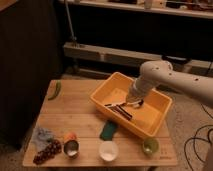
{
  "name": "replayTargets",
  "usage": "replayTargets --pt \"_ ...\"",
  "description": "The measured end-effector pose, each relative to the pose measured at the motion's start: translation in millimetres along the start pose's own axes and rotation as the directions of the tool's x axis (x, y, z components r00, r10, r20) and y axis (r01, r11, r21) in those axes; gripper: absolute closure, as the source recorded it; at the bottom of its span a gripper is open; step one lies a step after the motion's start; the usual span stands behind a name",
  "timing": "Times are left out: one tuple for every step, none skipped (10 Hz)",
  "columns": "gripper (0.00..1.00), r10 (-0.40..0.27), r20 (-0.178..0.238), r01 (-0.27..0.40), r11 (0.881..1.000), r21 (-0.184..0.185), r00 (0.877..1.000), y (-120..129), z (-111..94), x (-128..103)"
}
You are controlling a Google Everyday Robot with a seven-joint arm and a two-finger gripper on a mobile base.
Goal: Place fork in tray
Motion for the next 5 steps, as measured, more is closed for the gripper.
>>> replayTargets --pt "0.29 -0.002 -0.001 0.002 1.0 0.0 1.0 1.7 0.6 0.2" --pt "0.29 -0.004 -0.002 0.004 1.0 -0.001 1.0 3.0 1.0 0.6" --pt "0.29 -0.003 -0.001 0.003 1.0 -0.001 1.0 2.2 0.9 0.4" --pt "0.29 -0.002 -0.001 0.002 1.0 0.0 1.0 1.3 0.7 0.2" --pt "0.29 -0.002 -0.001 0.002 1.0 0.0 1.0 1.6 0.9 0.2"
